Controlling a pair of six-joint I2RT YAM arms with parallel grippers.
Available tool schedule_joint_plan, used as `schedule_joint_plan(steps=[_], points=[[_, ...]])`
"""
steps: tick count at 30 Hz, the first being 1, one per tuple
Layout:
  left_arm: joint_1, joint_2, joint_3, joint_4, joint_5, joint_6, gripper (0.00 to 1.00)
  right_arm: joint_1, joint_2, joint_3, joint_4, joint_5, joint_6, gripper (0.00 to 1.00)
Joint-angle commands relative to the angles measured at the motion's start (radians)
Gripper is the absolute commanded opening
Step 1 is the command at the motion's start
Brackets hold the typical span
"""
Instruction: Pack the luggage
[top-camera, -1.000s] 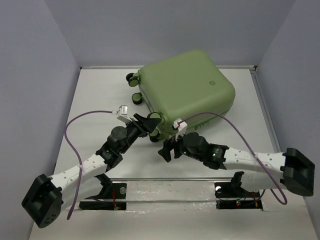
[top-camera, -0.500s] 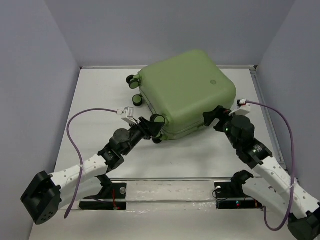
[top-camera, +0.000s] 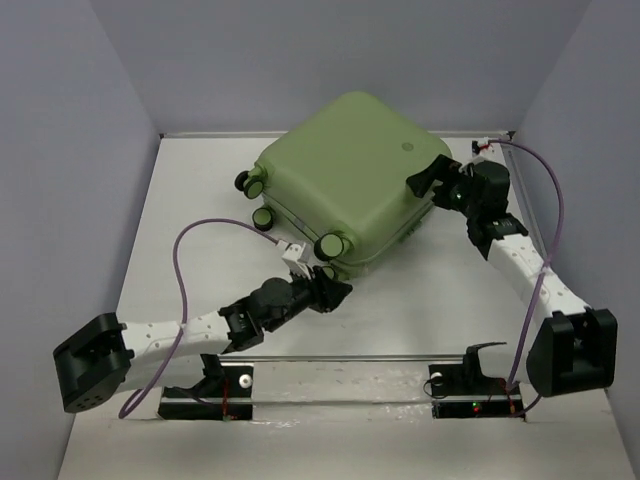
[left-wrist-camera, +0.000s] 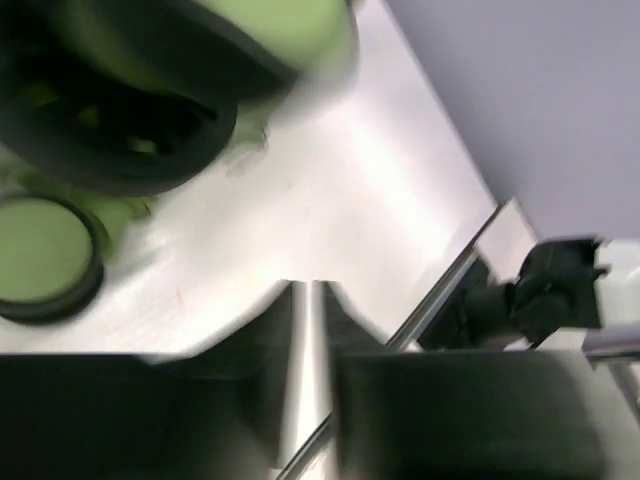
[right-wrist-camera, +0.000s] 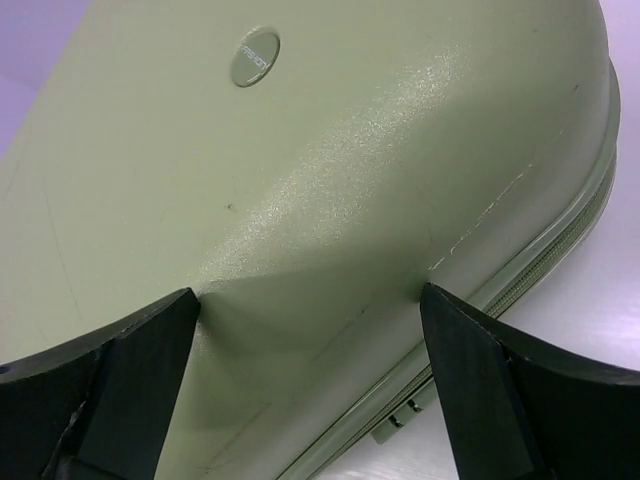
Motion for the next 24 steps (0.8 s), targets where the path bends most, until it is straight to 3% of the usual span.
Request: schedule_joint_plan(steps=[1, 6, 9, 12, 14, 15, 16, 20, 24], points=[[-0.055, 0.100, 0.076, 0.017, 0.040, 0.054, 0.06, 0.032, 0.164, 0.149, 0.024, -0.363, -0.076, 0.95], [-0.081, 0.170, 0.152, 0.027, 0.033, 0.086, 0.06, 0.032, 0.166, 0.197, -0.028, -0.281, -0.114, 0.99], [-0.081, 0.126, 0.125, -0.010, -0.022, 0.085, 0.06, 0.032, 0.087, 0.140, -0.072, -0.247, -0.125, 1.00], [-0.083, -0.031, 0.057, -0.077, -0.094, 0.076, 0.06, 0.053, -0.041, 0.018, -0.072, -0.219, -0.129, 1.00], [-0.081, -0.124, 0.008, -0.163, -0.151, 0.054, 0.24, 0.078, -0.125, -0.042, -0.071, -0.199, -0.125, 1.00], [-0.080, -0.223, -0.010, -0.203, -0.171, 0.051, 0.42, 0.116, -0.152, -0.094, -0.066, -0.195, -0.125, 1.00], [-0.080, -0.272, -0.012, -0.246, -0.196, 0.045, 0.49, 0.136, -0.176, -0.122, -0.062, -0.182, -0.122, 1.00], [-0.048, -0.425, 0.071, -0.519, -0.260, 0.049, 0.74, 0.247, -0.275, -0.236, -0.043, -0.147, -0.111, 0.96], [0.033, -0.383, 0.212, -0.717, -0.184, 0.082, 0.89, 0.313, -0.327, -0.316, 0.019, -0.150, -0.083, 0.83]])
